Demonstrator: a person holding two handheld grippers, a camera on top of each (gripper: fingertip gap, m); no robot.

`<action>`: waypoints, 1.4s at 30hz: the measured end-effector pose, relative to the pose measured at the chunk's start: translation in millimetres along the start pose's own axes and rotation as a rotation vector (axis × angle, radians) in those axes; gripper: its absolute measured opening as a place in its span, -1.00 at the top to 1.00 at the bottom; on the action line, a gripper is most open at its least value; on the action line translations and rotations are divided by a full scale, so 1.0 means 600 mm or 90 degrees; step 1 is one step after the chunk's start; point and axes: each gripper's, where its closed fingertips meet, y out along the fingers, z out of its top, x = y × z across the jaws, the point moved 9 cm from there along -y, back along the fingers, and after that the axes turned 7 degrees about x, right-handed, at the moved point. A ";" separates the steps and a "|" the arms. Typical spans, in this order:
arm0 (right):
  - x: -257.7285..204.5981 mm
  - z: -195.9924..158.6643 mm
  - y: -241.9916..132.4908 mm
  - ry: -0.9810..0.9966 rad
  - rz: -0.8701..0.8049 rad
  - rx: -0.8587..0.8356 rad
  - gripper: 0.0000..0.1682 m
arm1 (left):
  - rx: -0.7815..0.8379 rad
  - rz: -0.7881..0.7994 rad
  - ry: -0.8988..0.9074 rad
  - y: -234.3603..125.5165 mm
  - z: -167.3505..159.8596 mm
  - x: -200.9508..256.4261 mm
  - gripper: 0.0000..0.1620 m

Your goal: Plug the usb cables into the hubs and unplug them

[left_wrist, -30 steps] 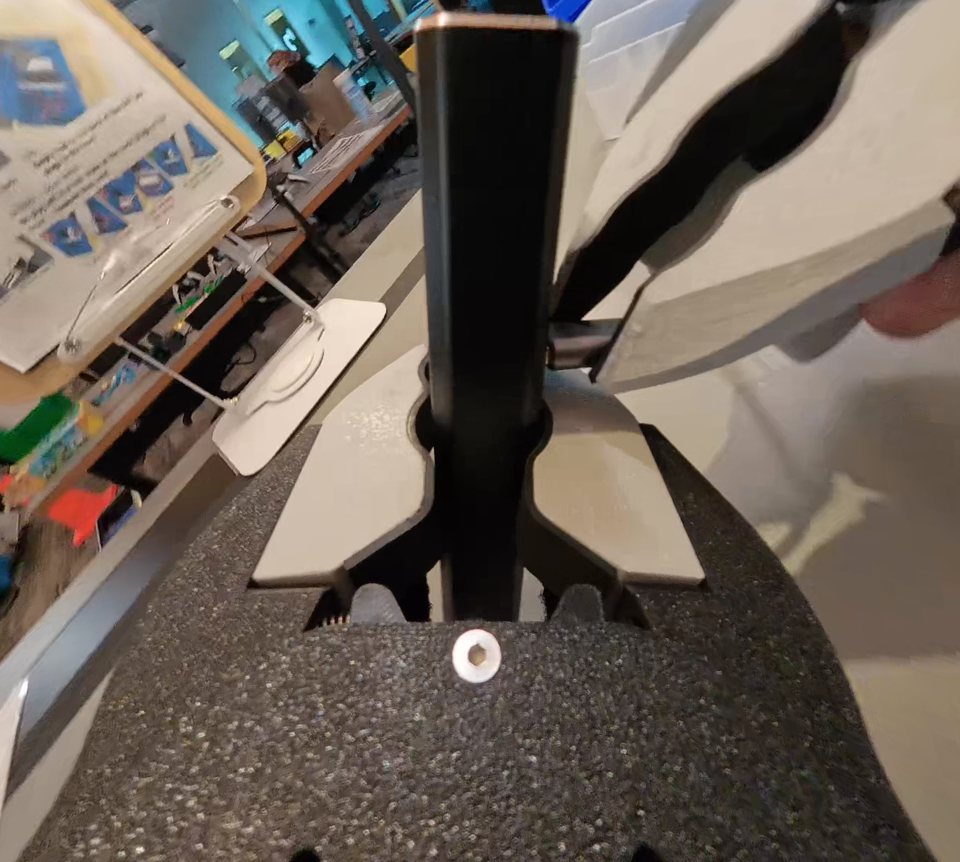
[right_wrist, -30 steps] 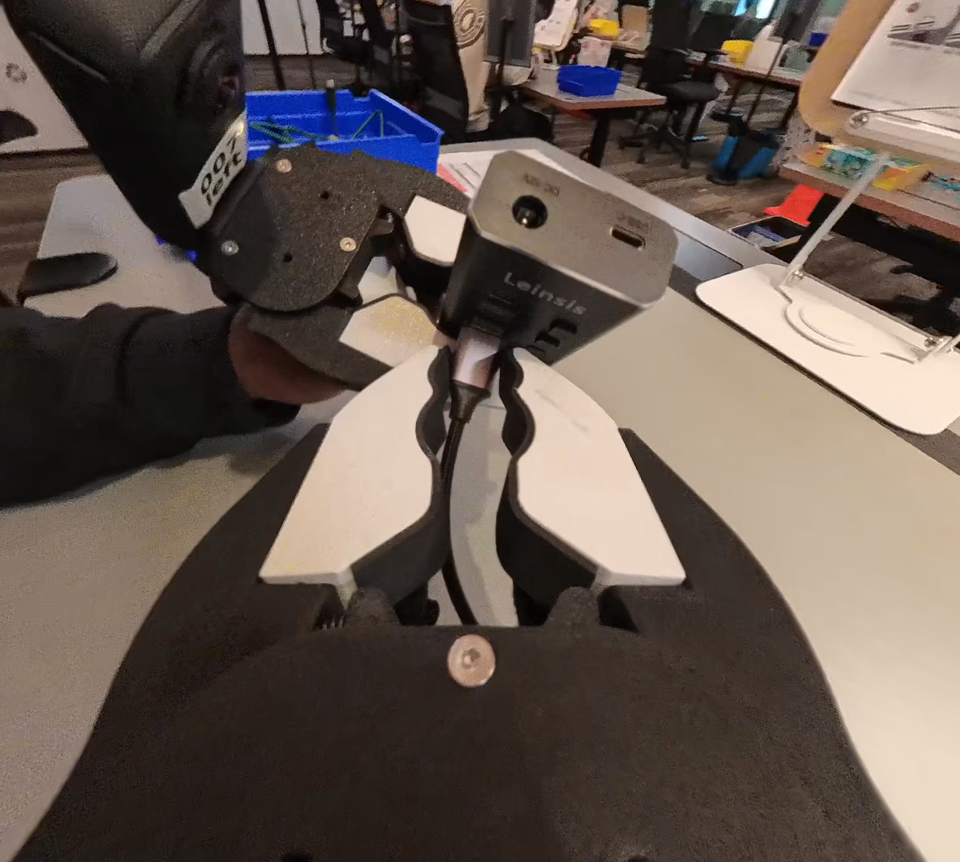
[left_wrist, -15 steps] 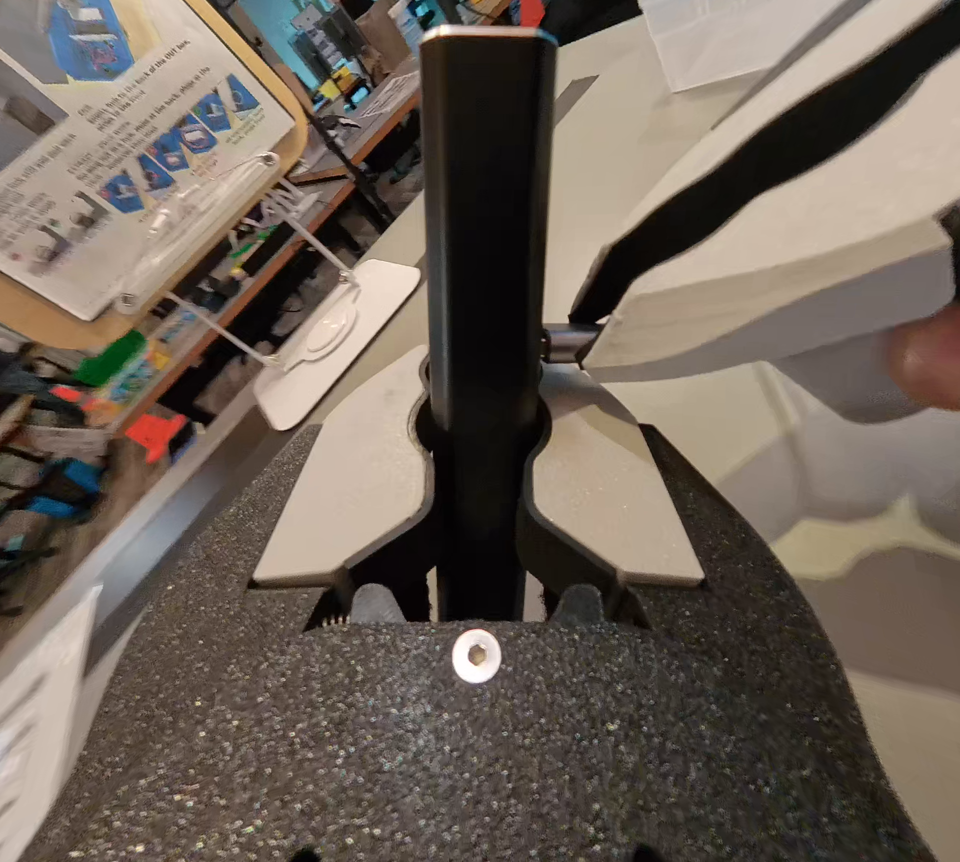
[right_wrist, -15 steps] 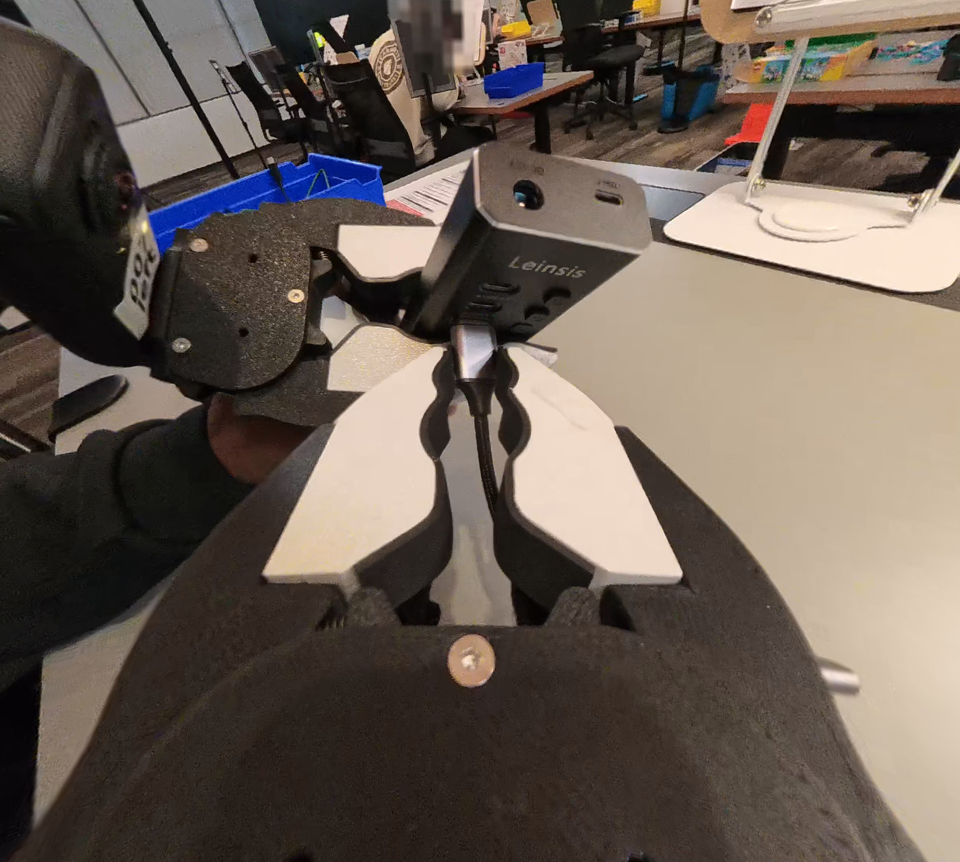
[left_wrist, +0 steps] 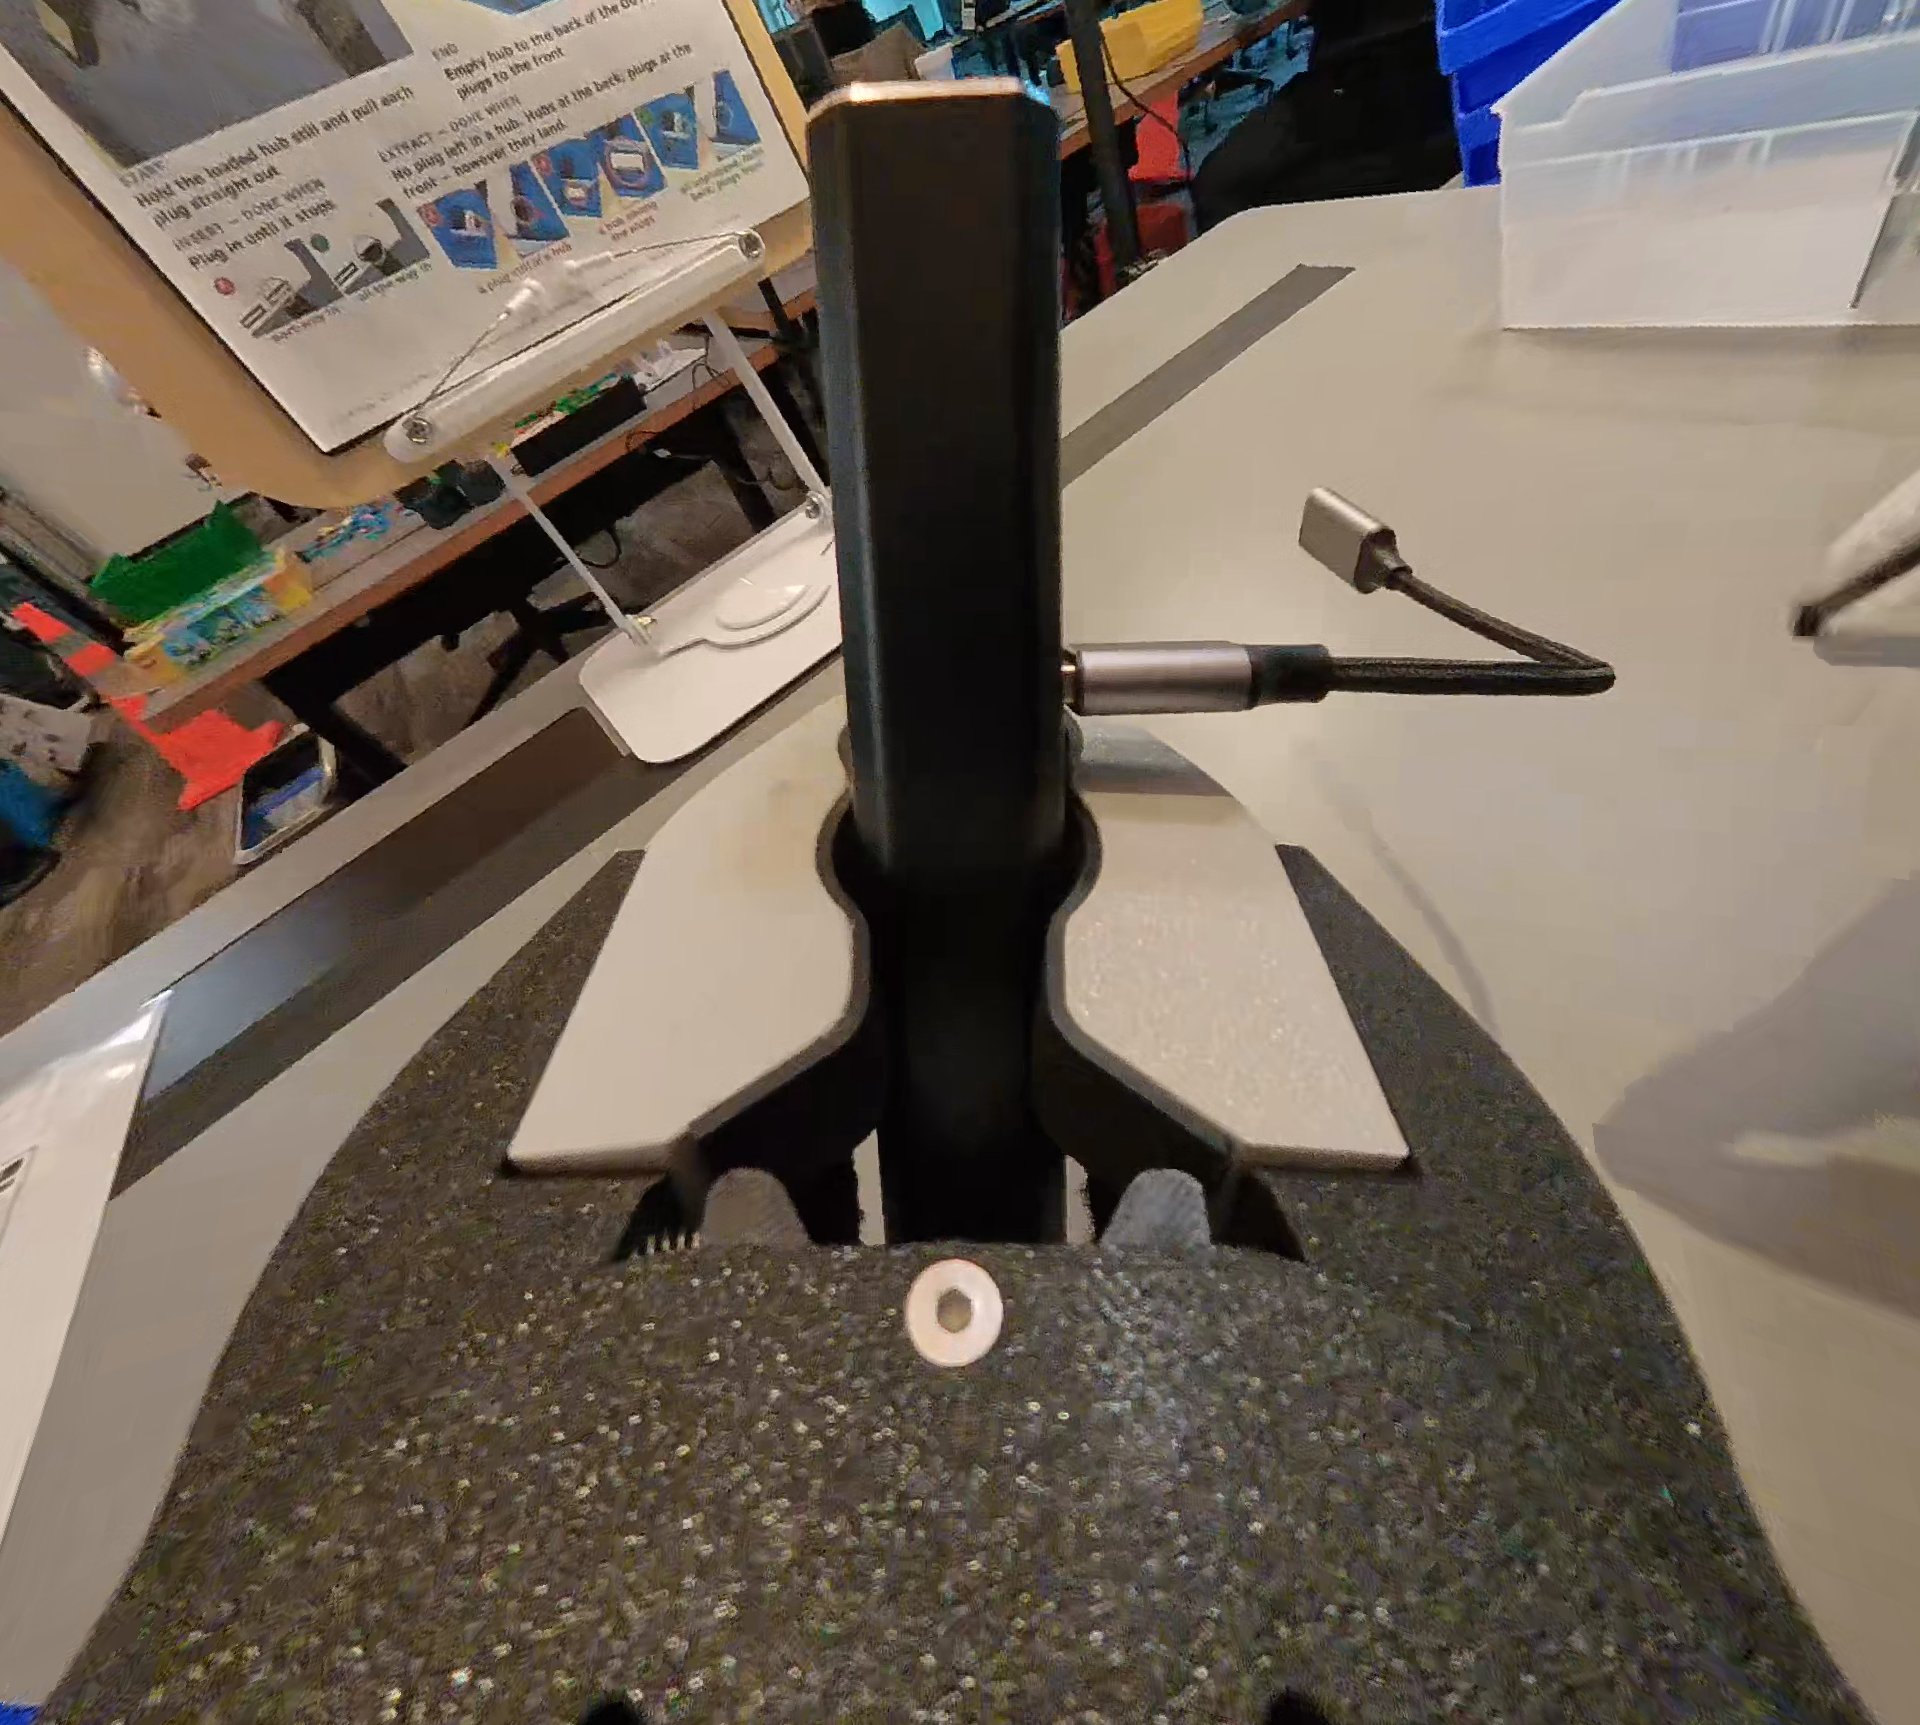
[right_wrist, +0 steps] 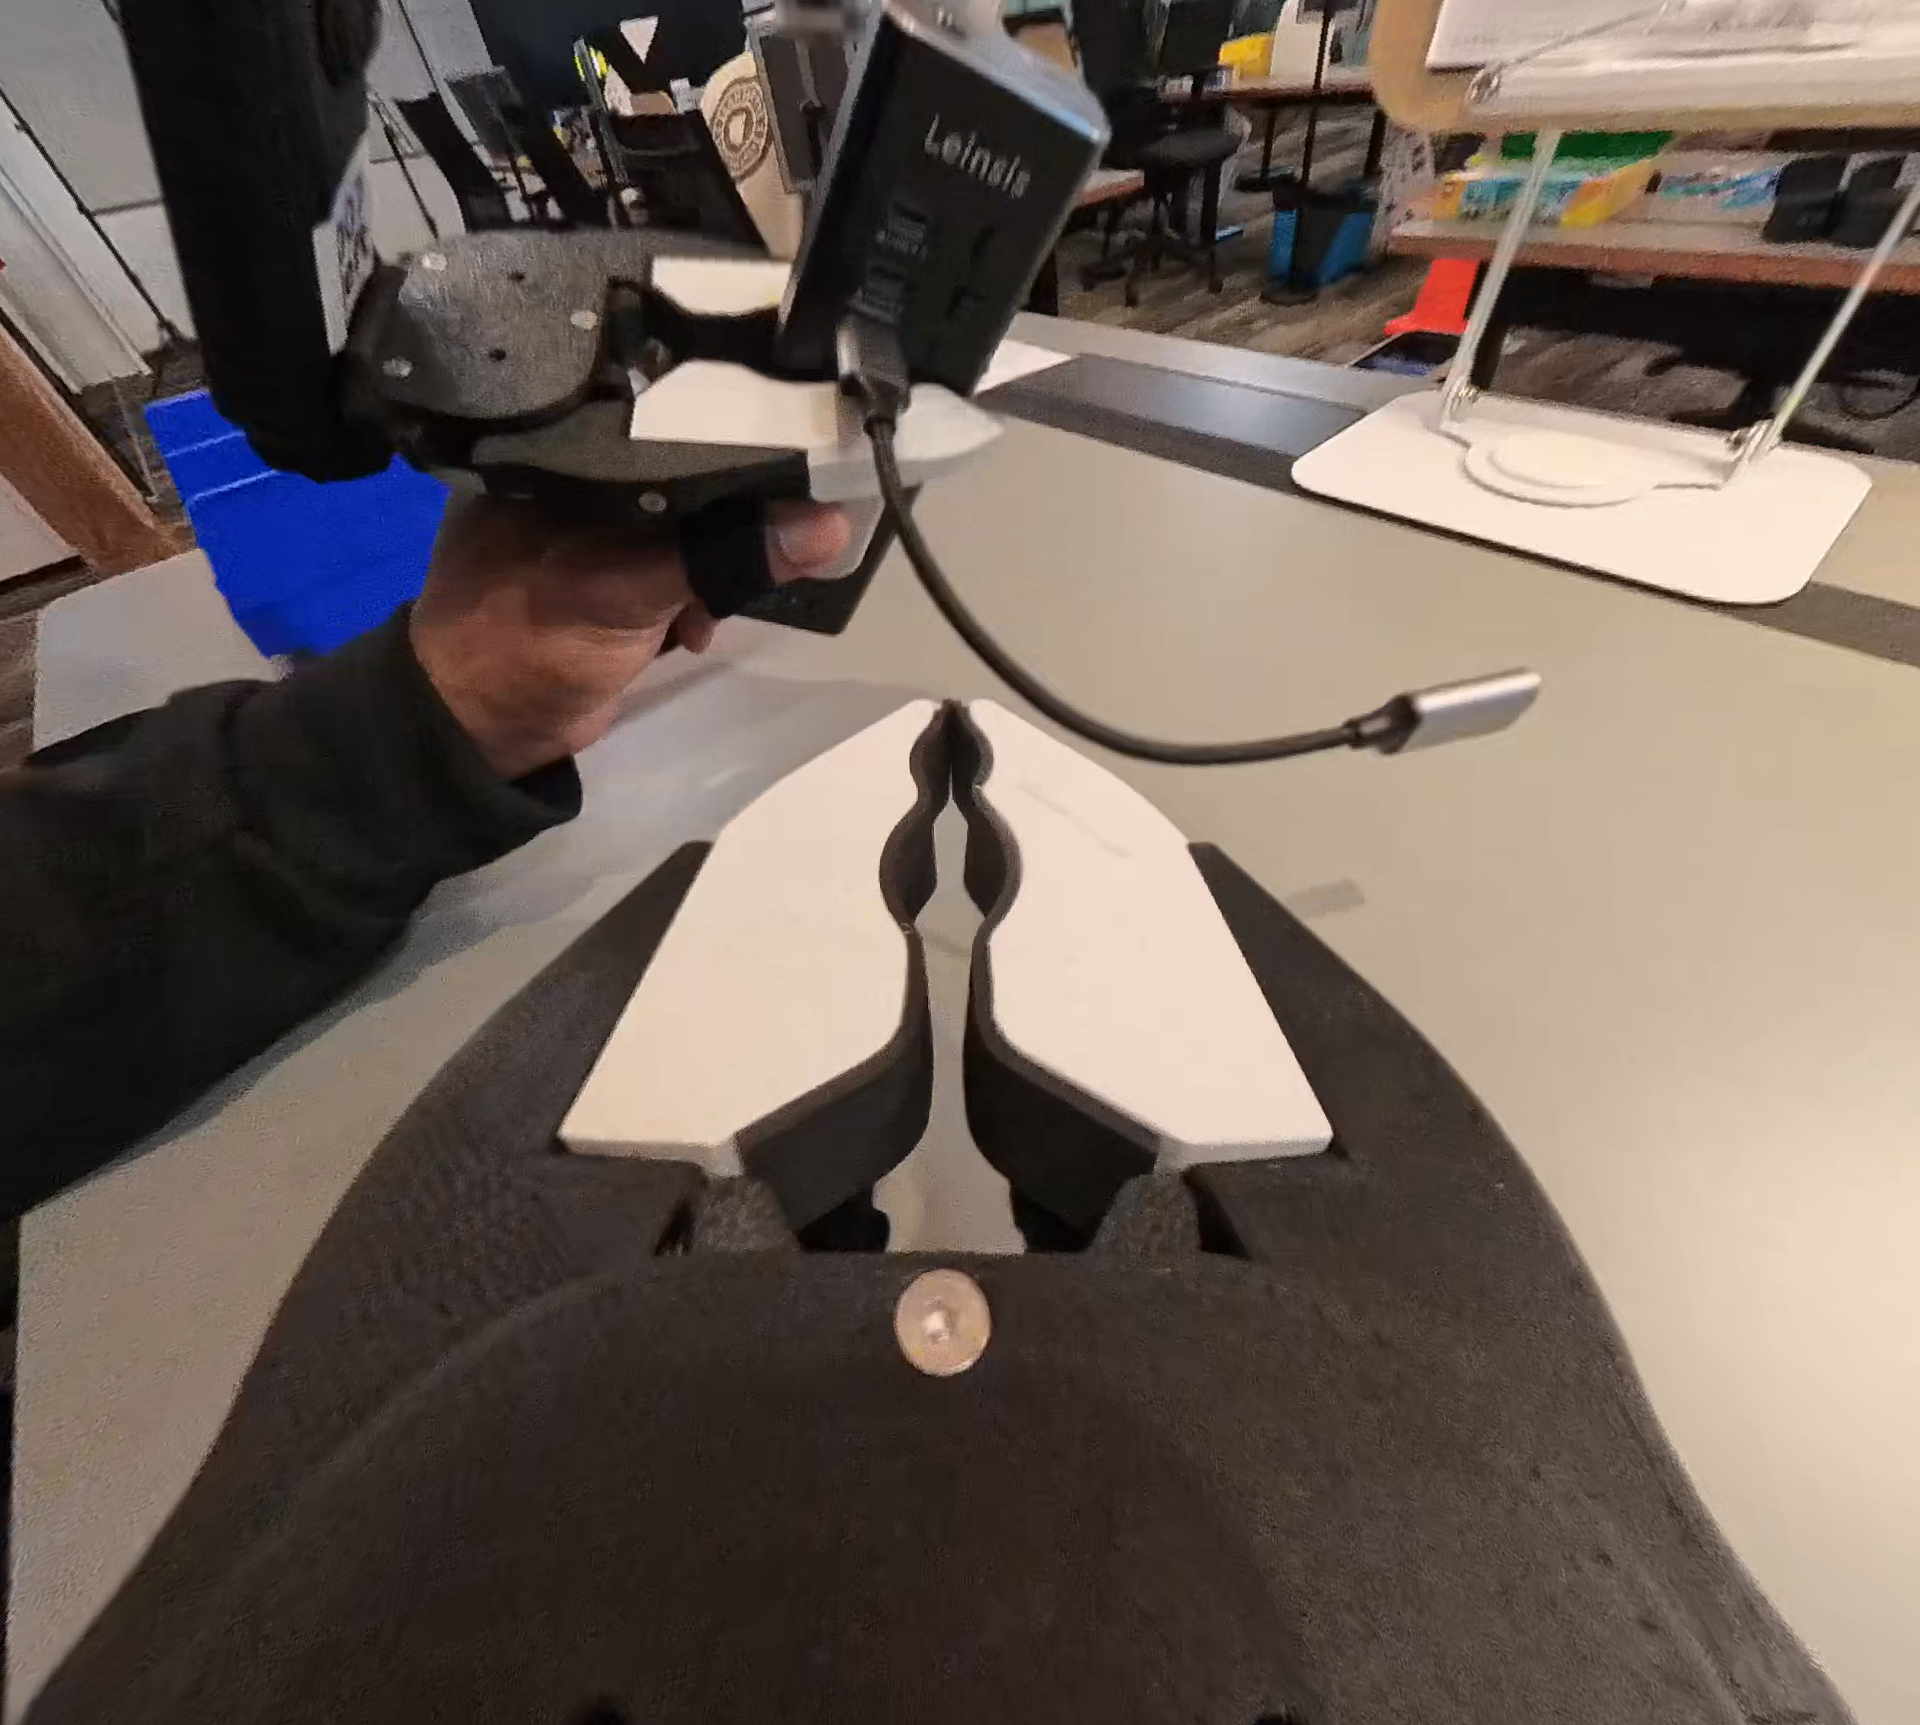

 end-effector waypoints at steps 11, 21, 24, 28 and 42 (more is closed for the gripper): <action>0.005 0.029 0.037 -0.034 0.094 -0.021 0.53 | -0.003 -0.040 0.191 0.020 0.020 0.097 0.63; 0.014 0.025 0.039 0.055 0.139 -0.055 0.71 | 0.059 -0.027 0.279 0.008 0.024 0.113 0.64; 0.015 0.023 0.041 0.096 0.139 -0.062 0.80 | 0.040 0.000 0.318 0.012 0.022 0.112 0.64; 0.012 0.013 0.047 0.175 0.095 -0.070 0.79 | 0.005 0.021 0.346 0.017 0.015 0.109 0.63; 0.002 0.014 0.032 0.113 0.027 -0.020 0.80 | -0.026 -0.044 0.193 0.030 0.020 0.110 0.63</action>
